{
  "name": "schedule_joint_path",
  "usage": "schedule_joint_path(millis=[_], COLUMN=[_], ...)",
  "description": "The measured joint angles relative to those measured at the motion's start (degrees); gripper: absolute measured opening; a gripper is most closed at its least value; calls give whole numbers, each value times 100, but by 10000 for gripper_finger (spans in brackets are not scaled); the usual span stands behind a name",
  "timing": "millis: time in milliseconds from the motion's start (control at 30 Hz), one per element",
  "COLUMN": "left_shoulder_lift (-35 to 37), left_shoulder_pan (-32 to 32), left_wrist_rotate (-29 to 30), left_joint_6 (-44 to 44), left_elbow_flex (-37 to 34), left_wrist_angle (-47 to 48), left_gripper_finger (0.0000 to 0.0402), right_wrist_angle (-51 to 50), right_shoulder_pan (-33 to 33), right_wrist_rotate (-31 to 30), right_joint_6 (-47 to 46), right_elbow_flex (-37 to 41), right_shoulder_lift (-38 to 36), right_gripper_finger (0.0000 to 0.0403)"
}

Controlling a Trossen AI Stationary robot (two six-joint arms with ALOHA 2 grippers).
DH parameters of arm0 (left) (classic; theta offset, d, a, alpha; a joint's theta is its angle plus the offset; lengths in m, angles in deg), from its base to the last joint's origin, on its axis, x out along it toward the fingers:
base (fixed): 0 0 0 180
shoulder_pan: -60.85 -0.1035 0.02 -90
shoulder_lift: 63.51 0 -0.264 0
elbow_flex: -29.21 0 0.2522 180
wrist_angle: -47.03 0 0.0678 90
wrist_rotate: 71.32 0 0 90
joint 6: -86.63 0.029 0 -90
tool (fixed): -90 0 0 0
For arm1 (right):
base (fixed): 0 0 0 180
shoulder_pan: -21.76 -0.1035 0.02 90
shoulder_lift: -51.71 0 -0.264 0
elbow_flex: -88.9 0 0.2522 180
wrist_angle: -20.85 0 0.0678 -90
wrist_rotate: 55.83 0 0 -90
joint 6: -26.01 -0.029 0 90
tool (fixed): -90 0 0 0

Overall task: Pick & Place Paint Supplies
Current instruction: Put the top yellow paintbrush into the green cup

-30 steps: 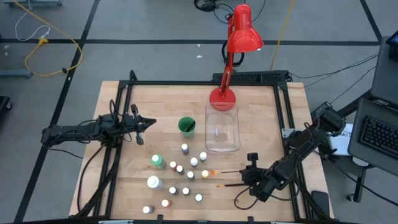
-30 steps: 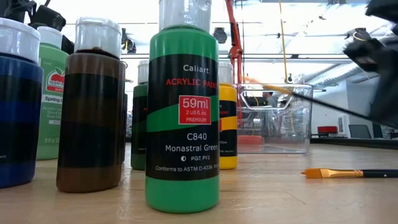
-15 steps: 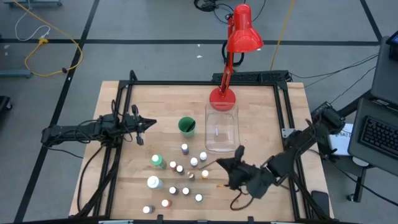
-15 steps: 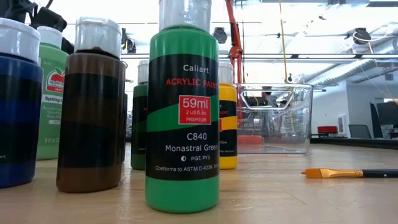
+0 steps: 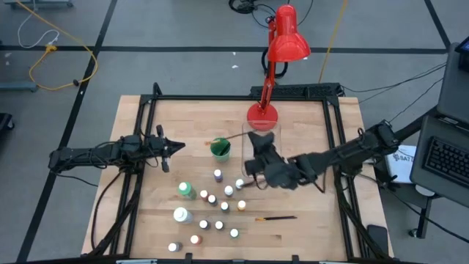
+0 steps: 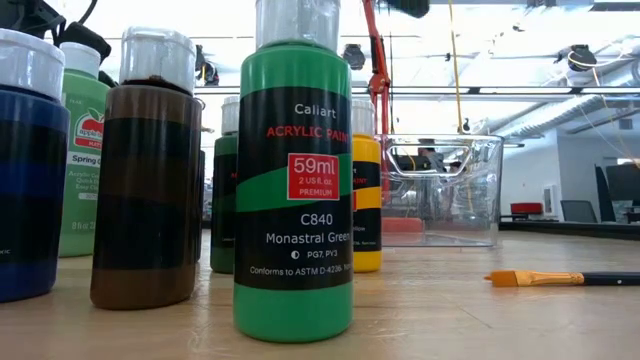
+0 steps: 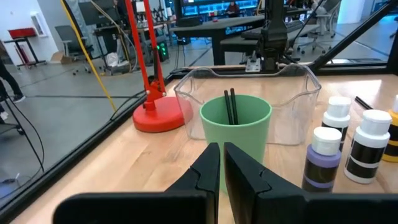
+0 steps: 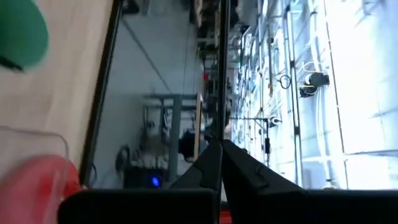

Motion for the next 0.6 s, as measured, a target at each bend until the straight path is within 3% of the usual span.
schedule_joint_path(millis=[367, 600], left_shoulder_lift=[-33, -33], left_shoulder_pan=[0, 0], left_wrist_rotate=[-139, -136], left_joint_6=[-143, -32], left_elbow_flex=[0, 0], left_wrist_angle=[7, 109], left_gripper_finger=[26, 26], right_wrist_angle=[265, 542], right_shoulder_pan=[1186, 1495], right_wrist_rotate=[527, 714], right_joint_6=[2695, 4071], right_elbow_flex=[-22, -22], right_shoulder_lift=[413, 416], right_gripper_finger=[0, 0])
